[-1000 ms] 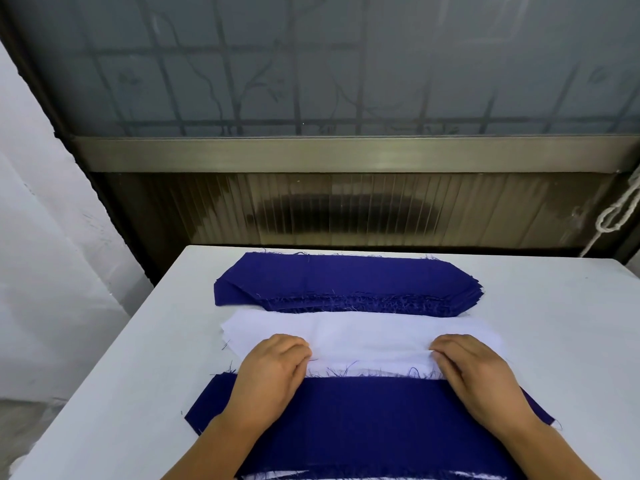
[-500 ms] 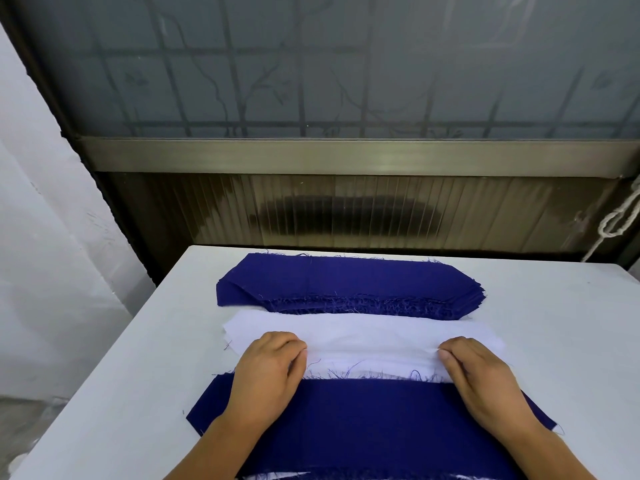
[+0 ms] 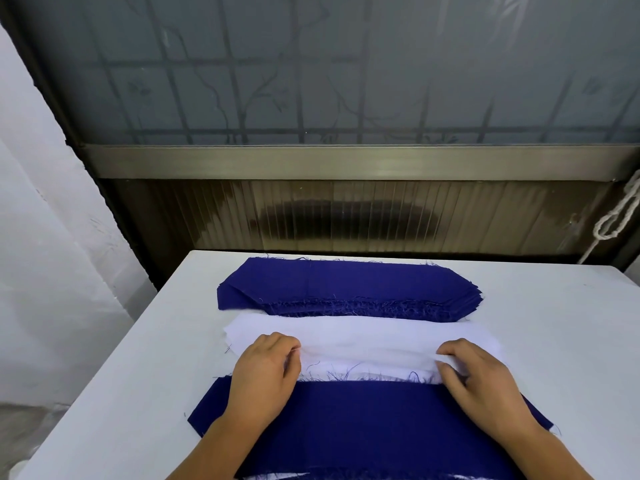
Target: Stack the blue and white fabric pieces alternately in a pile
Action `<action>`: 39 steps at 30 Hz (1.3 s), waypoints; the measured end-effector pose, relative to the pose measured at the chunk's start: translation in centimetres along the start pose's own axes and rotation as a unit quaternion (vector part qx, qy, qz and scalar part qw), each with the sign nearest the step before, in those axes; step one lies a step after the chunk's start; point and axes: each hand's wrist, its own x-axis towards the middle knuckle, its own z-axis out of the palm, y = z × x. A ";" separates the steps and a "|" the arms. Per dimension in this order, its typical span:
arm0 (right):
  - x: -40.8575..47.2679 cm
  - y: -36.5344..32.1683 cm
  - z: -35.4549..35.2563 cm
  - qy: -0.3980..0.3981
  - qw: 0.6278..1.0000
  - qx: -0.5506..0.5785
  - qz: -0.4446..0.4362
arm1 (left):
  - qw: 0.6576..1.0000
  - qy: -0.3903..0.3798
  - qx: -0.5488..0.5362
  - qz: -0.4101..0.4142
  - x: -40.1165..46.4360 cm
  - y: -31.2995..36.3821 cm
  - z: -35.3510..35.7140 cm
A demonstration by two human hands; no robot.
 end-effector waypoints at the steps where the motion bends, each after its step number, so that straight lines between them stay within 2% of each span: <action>1: 0.0 0.1 0.0 0.003 1.000 -0.001 0.009 | 1.000 -0.006 -0.008 -0.010 0.0 -0.1 0.0; 5: 0.2 0.0 -0.3 0.013 1.000 -0.006 0.003 | 0.997 -0.028 -0.043 -0.063 0.4 -0.3 -0.6; 9: 0.5 -0.8 -1.6 0.075 0.995 -0.004 -0.062 | 0.998 0.009 -0.049 -0.030 1.2 -0.2 -3.2; 13: -1.0 -1.0 -3.2 0.138 0.979 -0.026 -0.149 | 0.989 0.098 0.014 0.112 -0.3 -0.9 -5.4; 15: -2.7 -0.5 -3.2 0.132 0.968 -0.049 -0.210 | 0.979 0.080 0.023 0.187 -2.3 -2.0 -5.4; 19: -5.7 0.2 -2.5 0.042 0.963 -0.069 -0.259 | 0.962 0.030 0.018 0.271 -6.3 -4.0 -4.4; 21: -6.2 0.1 -2.7 0.015 0.968 -0.057 -0.245 | 0.963 0.022 0.014 0.270 -7.1 -4.0 -4.3; 27: -6.5 -0.2 -2.8 0.002 0.970 -0.059 -0.234 | 0.963 0.002 0.006 0.268 -7.1 -3.2 -5.1; 33: -6.9 0.3 -3.1 -0.001 0.981 -0.048 -0.188 | 0.967 -0.022 -0.027 0.251 -7.1 -2.3 -5.1; 39: -6.9 -0.2 -3.3 0.015 0.984 -0.046 -0.172 | 0.972 -0.096 -0.062 0.204 -7.0 -2.0 -5.8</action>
